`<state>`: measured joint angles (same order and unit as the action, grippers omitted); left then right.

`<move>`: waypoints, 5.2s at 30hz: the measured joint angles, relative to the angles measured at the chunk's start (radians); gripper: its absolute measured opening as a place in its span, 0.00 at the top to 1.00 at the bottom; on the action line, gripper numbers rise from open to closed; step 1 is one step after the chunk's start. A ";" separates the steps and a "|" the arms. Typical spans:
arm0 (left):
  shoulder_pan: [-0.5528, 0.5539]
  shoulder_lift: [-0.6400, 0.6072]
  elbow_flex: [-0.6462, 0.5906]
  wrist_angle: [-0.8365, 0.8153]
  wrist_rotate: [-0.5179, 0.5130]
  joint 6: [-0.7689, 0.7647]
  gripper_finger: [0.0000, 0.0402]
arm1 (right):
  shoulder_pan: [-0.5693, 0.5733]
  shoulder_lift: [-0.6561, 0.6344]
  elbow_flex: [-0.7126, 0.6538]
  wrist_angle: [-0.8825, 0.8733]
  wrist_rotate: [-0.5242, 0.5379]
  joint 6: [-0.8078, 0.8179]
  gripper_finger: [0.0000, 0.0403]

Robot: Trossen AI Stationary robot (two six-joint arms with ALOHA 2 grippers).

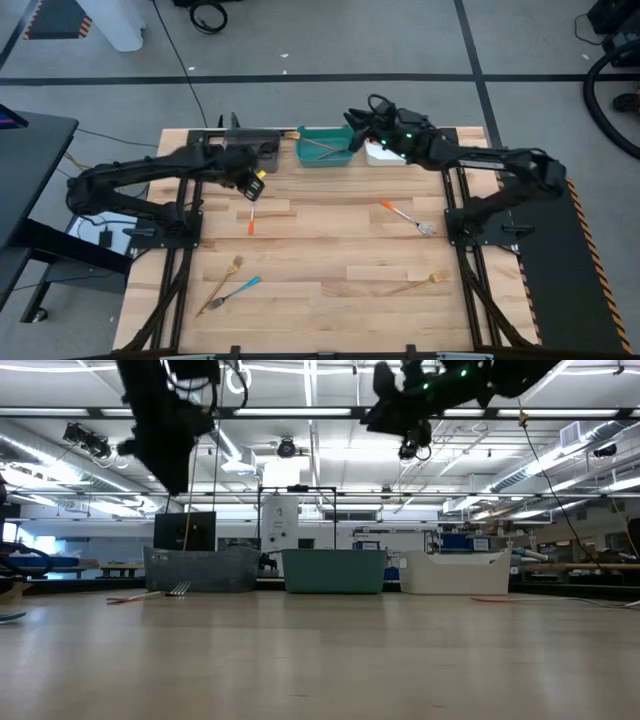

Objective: Sort silverware by color (type)
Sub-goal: Put the orange fork into the white bin, then put the gold fork into the green bin

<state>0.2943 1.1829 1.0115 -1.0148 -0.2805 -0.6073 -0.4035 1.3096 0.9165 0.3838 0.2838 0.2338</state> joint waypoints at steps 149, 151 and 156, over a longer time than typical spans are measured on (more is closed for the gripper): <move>0.095 0.177 0.098 0.003 0.117 0.262 0.77 | -0.365 0.151 0.000 -0.699 0.213 -0.716 0.76; 0.095 0.177 0.098 -0.060 0.125 0.186 0.77 | -0.365 0.124 0.000 -0.690 0.242 -0.715 0.76; 0.062 0.177 0.098 -0.242 0.208 0.044 0.77 | -0.355 0.032 0.000 -0.684 0.312 -0.703 0.76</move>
<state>0.3566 1.3598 1.1099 -1.2569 -0.0725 -0.5631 -0.7587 1.3411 0.9165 -0.3004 0.5955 -0.4696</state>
